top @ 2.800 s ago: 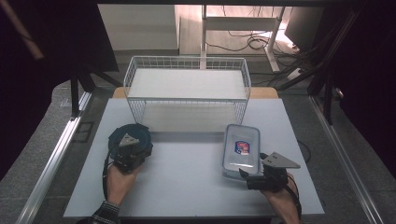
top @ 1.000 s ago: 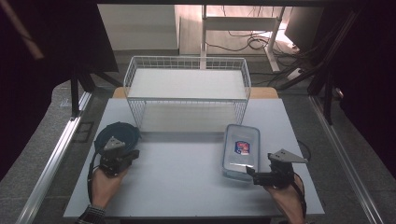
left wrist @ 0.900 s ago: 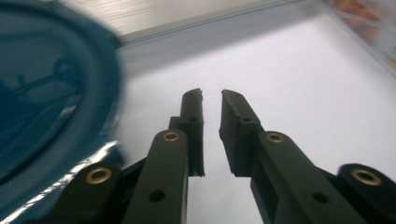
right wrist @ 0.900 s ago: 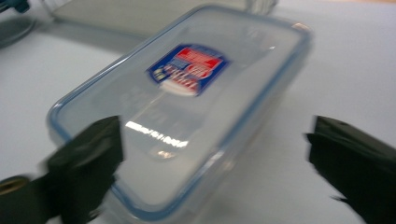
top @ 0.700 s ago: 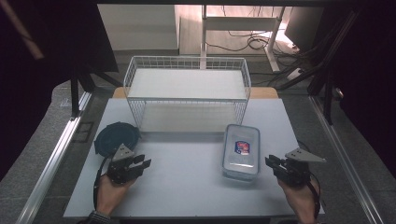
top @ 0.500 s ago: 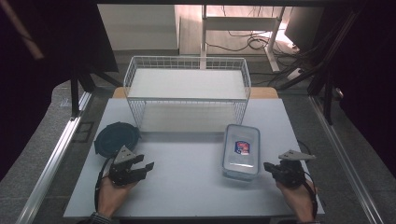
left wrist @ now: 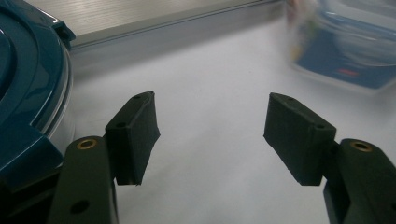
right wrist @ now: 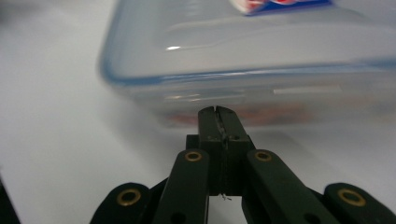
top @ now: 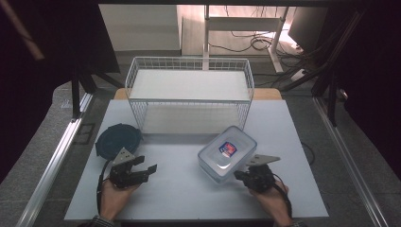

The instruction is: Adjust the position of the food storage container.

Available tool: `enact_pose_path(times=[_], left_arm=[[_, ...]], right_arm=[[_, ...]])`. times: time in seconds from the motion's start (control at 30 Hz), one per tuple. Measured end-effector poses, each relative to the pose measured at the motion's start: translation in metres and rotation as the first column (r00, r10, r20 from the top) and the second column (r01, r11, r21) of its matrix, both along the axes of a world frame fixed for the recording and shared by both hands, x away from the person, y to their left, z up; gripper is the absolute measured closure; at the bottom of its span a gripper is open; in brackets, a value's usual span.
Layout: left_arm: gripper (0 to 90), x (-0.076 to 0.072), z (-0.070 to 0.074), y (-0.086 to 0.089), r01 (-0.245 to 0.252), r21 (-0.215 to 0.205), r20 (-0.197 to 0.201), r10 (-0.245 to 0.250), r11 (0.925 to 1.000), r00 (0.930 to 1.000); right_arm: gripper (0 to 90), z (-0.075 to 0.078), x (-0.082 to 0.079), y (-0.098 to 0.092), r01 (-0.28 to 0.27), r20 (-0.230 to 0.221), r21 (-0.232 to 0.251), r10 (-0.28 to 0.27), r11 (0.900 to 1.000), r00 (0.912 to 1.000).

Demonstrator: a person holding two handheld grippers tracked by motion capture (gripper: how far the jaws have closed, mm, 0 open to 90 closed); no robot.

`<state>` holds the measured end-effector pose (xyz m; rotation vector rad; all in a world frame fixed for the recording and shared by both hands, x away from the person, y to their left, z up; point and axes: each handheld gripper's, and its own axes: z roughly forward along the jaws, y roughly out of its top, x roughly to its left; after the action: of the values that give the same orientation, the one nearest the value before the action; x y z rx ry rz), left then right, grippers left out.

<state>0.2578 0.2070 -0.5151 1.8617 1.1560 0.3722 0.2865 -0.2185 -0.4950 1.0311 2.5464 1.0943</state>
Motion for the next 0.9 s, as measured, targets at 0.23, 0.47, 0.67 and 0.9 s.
enact_pose_path(times=[0.23,0.47,0.67,0.9], left_arm=[[33.9,0.000,-0.001,0.003,0.005,-0.007,0.003,-0.005,1.0000,1.0000],[36.2,0.002,-0.002,-0.001,0.020,0.000,0.001,-0.020,0.9998,0.9998],[40.9,0.003,-0.002,-0.004,0.027,-0.011,-0.013,-0.027,0.9996,0.9995],[46.5,0.005,-0.003,-0.014,0.057,0.013,-0.036,-0.056,0.9983,0.9978]], right_arm=[[89.3,0.013,0.002,0.015,-0.055,0.050,-0.037,0.056,0.998,0.9972],[89.0,0.034,0.036,-0.038,0.153,0.108,0.008,-0.153,0.988,0.9823],[89.0,0.025,0.087,-0.057,0.278,0.141,-0.051,-0.269,0.959,0.9527],[89.5,0.004,0.110,-0.041,0.215,0.070,-0.049,-0.212,0.975,0.9748]])
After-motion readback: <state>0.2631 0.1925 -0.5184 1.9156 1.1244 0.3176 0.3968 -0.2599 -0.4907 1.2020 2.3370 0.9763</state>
